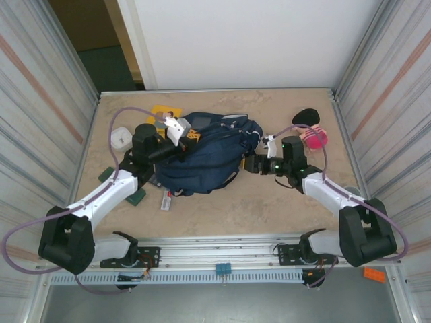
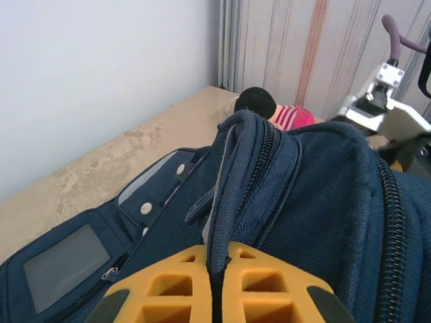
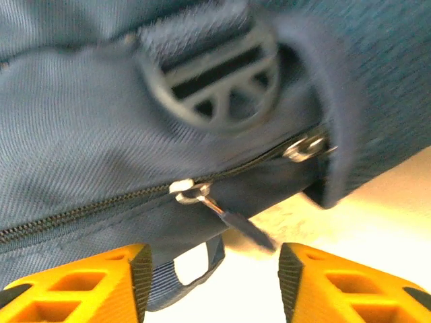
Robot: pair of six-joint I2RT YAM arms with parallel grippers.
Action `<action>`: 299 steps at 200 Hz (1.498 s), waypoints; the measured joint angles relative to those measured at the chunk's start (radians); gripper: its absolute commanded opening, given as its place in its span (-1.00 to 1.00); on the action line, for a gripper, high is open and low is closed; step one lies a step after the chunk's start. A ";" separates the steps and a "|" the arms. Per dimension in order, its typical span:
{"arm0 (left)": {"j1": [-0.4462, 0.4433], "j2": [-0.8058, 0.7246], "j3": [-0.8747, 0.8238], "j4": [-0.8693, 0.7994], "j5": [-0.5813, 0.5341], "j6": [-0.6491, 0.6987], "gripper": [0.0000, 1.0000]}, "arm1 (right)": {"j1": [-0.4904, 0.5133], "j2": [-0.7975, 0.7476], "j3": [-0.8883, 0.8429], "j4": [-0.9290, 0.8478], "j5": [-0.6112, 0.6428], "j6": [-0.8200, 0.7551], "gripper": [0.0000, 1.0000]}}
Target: Pack the student bag
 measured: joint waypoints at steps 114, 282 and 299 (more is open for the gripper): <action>0.034 -0.001 0.000 -0.023 0.119 0.000 -1.00 | -0.008 -0.005 -0.051 0.127 -0.151 0.026 0.31; 0.076 -0.001 0.000 0.026 0.225 -0.036 -1.00 | -0.007 0.133 0.030 0.129 -0.235 -0.216 0.43; 0.086 -0.001 -0.003 0.051 0.246 -0.055 -1.00 | -0.007 0.147 0.039 0.124 -0.240 -0.227 0.21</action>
